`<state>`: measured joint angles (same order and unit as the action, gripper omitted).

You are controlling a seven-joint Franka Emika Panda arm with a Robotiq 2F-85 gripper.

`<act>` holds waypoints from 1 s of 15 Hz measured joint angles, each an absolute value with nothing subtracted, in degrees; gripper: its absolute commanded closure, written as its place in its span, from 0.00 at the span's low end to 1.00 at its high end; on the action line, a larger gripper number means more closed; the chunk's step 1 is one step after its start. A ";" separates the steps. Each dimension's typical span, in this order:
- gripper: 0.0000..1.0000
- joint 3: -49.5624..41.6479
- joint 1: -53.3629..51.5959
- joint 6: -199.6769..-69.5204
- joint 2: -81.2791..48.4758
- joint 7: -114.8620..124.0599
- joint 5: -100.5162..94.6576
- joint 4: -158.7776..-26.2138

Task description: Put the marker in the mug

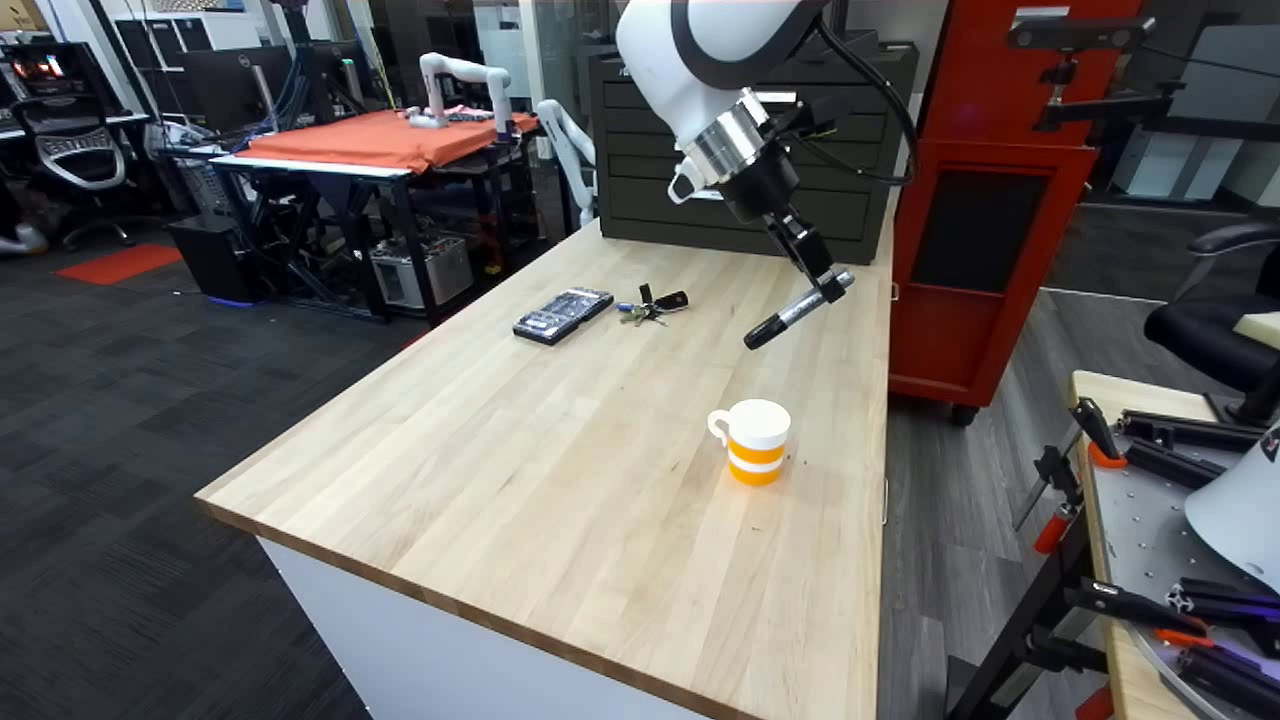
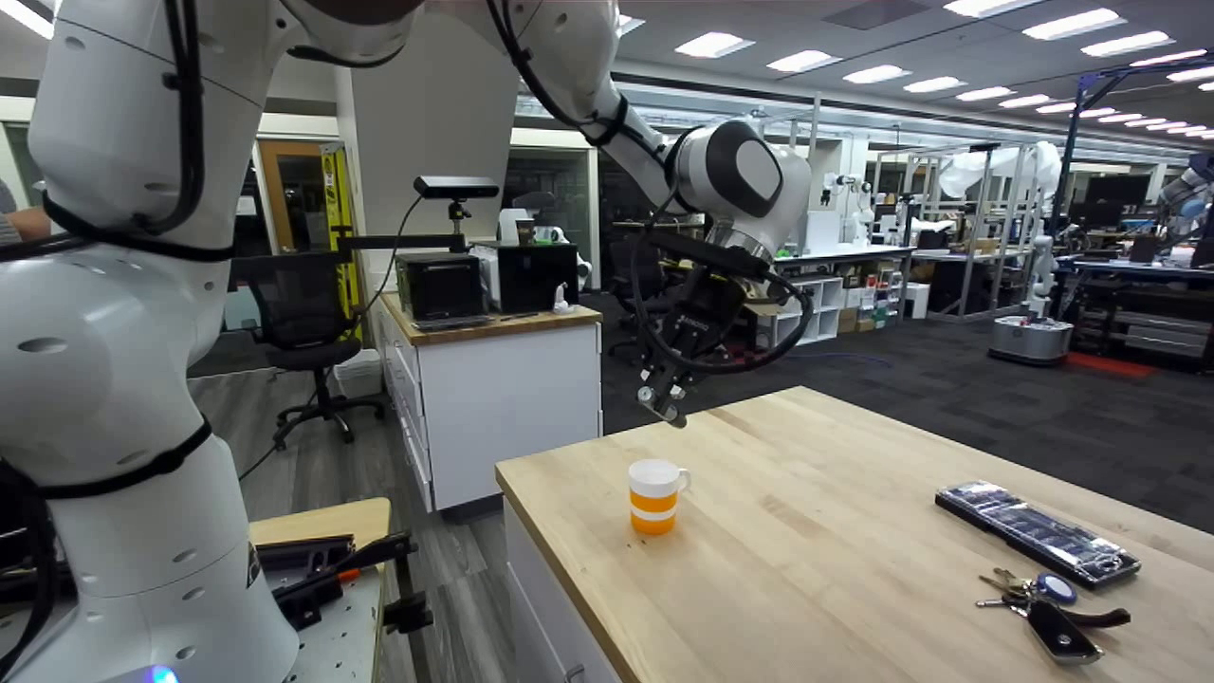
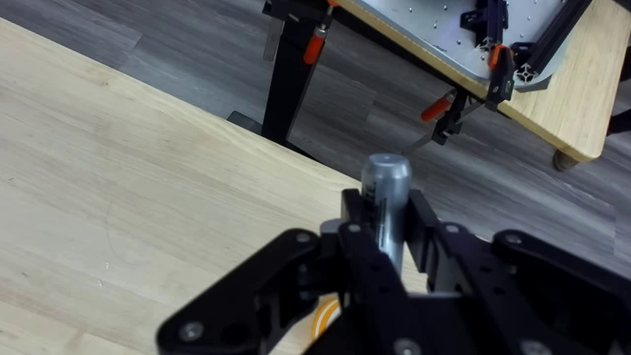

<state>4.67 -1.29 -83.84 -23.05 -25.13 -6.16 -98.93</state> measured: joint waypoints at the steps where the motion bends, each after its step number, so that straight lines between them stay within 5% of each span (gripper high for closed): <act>1: 0.94 4.90 -1.37 -83.05 -24.09 -25.55 -6.49 -98.15; 15: 0.94 7.29 -3.11 -71.99 -34.63 -29.58 -11.24 -86.41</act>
<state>7.29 -3.11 -71.99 -34.63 -29.58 -11.24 -86.41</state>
